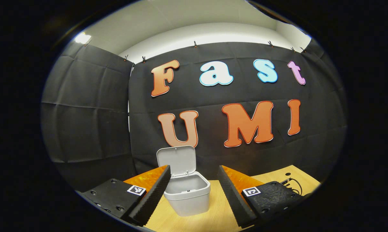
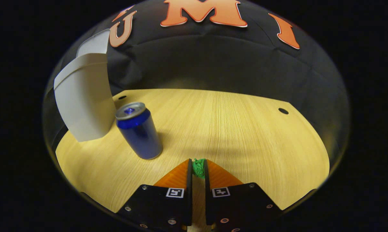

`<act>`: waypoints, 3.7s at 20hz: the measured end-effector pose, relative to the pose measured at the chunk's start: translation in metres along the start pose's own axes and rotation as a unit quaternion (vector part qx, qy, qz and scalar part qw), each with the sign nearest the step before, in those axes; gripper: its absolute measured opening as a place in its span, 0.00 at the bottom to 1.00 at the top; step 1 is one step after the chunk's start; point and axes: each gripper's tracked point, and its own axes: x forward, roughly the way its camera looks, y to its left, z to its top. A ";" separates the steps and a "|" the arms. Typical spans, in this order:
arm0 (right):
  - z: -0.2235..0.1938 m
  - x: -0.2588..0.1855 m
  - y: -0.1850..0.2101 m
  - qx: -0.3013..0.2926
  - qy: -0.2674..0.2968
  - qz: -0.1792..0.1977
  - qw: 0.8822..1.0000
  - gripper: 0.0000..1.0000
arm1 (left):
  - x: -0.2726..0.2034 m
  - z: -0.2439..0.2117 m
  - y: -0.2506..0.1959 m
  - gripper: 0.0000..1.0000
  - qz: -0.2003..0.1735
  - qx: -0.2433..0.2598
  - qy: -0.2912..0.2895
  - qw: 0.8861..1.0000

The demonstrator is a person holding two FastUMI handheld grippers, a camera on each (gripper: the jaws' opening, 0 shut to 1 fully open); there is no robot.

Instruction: Press the lid of the desktop garbage bin to open it, pick up the crumpled paper on the desktop and throw it into the bin, then pick up the pop can on the desktop and drop it into the bin, and finally close the garbage bin lid.

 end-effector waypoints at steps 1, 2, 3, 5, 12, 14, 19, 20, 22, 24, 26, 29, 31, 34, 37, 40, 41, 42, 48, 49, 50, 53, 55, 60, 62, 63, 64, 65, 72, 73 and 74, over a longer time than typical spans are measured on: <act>0.015 -0.009 0.001 -0.001 -0.017 0.000 1.000 0.17 | -0.001 0.000 0.002 0.94 -0.001 -0.003 -0.002 1.000; 0.031 -0.020 0.002 -0.003 -0.034 -0.002 0.999 0.17 | -0.002 0.001 0.004 0.93 -0.002 -0.007 -0.006 1.000; 0.047 -0.034 0.004 -0.003 -0.051 0.000 0.999 0.17 | -0.003 0.002 0.007 0.93 -0.002 -0.012 -0.009 1.000; 0.082 -0.062 0.010 -0.007 -0.089 0.003 0.996 0.16 | -0.006 0.006 0.014 0.93 0.000 -0.023 -0.020 1.000; 0.176 -0.159 0.044 -0.038 -0.157 0.022 0.987 0.16 | -0.023 0.005 0.055 0.93 0.034 -0.052 -0.034 0.997; 0.203 -0.178 0.067 -0.059 -0.179 0.039 0.981 0.16 | -0.033 0.005 0.076 0.93 0.056 -0.055 -0.037 0.996; 0.246 -0.188 0.132 -0.057 -0.204 0.105 0.972 0.16 | -0.053 -0.011 0.114 0.94 0.101 -0.078 -0.028 0.991; 0.253 -0.186 0.146 -0.066 -0.209 0.113 0.969 0.16 | -0.056 -0.015 0.121 0.93 0.110 -0.081 -0.027 0.990; 0.260 -0.179 0.168 -0.076 -0.210 0.134 0.965 0.15 | -0.062 -0.021 0.136 0.94 0.128 -0.086 -0.025 0.988; 0.268 -0.171 0.189 -0.079 -0.212 0.150 0.962 0.15 | -0.066 -0.028 0.147 0.93 0.145 -0.090 -0.021 0.985; 0.277 -0.162 0.211 -0.086 -0.218 0.164 0.958 0.15 | -0.069 -0.033 0.156 0.94 0.159 -0.089 -0.018 0.983; 0.292 -0.150 0.245 -0.093 -0.224 0.187 0.952 0.15 | -0.072 -0.038 0.169 0.94 0.175 -0.087 -0.012 0.981; 0.300 -0.142 0.266 -0.097 -0.228 0.200 0.948 0.16 | -0.074 -0.042 0.177 0.94 0.187 -0.083 -0.010 0.979; 0.307 -0.127 0.295 -0.101 -0.225 0.217 0.944 0.15 | -0.079 -0.048 0.191 0.94 0.206 -0.079 -0.005 0.975; 0.317 -0.110 0.323 -0.105 -0.226 0.226 0.942 0.16 | -0.084 -0.052 0.205 0.94 0.226 -0.076 0.001 0.971; 0.324 -0.092 0.347 -0.109 -0.224 0.232 0.940 0.16 | -0.087 -0.059 0.219 0.94 0.244 -0.071 0.008 0.967; 0.324 -0.086 0.354 -0.108 -0.221 0.233 0.941 0.16 | -0.088 -0.061 0.223 0.94 0.250 -0.072 0.010 0.966; 0.323 -0.080 0.360 -0.109 -0.217 0.233 0.942 0.16 | -0.090 -0.064 0.227 0.94 0.255 -0.073 0.013 0.964; 0.314 -0.066 0.376 -0.124 -0.212 0.238 0.940 0.43 | -0.085 -0.075 0.240 0.94 0.263 -0.078 0.025 0.961; 0.317 -0.066 0.374 -0.123 -0.215 0.237 0.939 0.51 | -0.083 -0.076 0.239 0.94 0.261 -0.079 0.026 0.962; 0.319 -0.066 0.372 -0.120 -0.217 0.237 0.939 0.63 | -0.084 -0.077 0.239 0.94 0.257 -0.080 0.025 0.963; 0.323 -0.071 0.358 -0.109 -0.223 0.234 0.940 0.89 | -0.073 -0.081 0.233 0.94 0.239 -0.084 0.025 0.967; 0.326 -0.077 0.337 -0.104 -0.232 0.221 0.942 0.94 | -0.056 -0.085 0.219 0.94 0.218 -0.089 0.024 0.972; 0.323 -0.097 0.266 -0.088 -0.243 0.178 0.950 0.94 | -0.009 -0.094 0.164 0.94 0.145 -0.096 0.034 0.984; 0.322 -0.111 0.228 -0.085 -0.255 0.150 0.952 0.94 | -0.002 -0.100 0.137 0.94 0.116 -0.094 0.039 0.988; 0.320 -0.117 0.210 -0.080 -0.257 0.139 0.953 0.94 | 0.004 -0.102 0.124 0.94 0.101 -0.097 0.042 0.989; 0.318 -0.125 0.191 -0.074 -0.259 0.128 0.955 0.94 | 0.010 -0.102 0.112 0.94 0.088 -0.098 0.043 0.990; 0.317 -0.132 0.172 -0.067 -0.260 0.117 0.956 0.94 | 0.015 -0.102 0.099 0.94 0.074 -0.100 0.043 0.991; 0.292 -0.185 0.042 -0.049 -0.265 0.031 0.963 0.94 | 0.035 -0.099 -0.006 0.94 -0.031 -0.094 0.037 0.994; 0.288 -0.194 0.025 -0.041 -0.263 0.021 0.964 0.94 | 0.037 -0.097 -0.021 0.94 -0.045 -0.091 0.034 0.994; 0.283 -0.205 0.007 -0.036 -0.263 0.008 0.964 0.94 | 0.038 -0.097 -0.036 0.94 -0.058 -0.090 0.030 0.994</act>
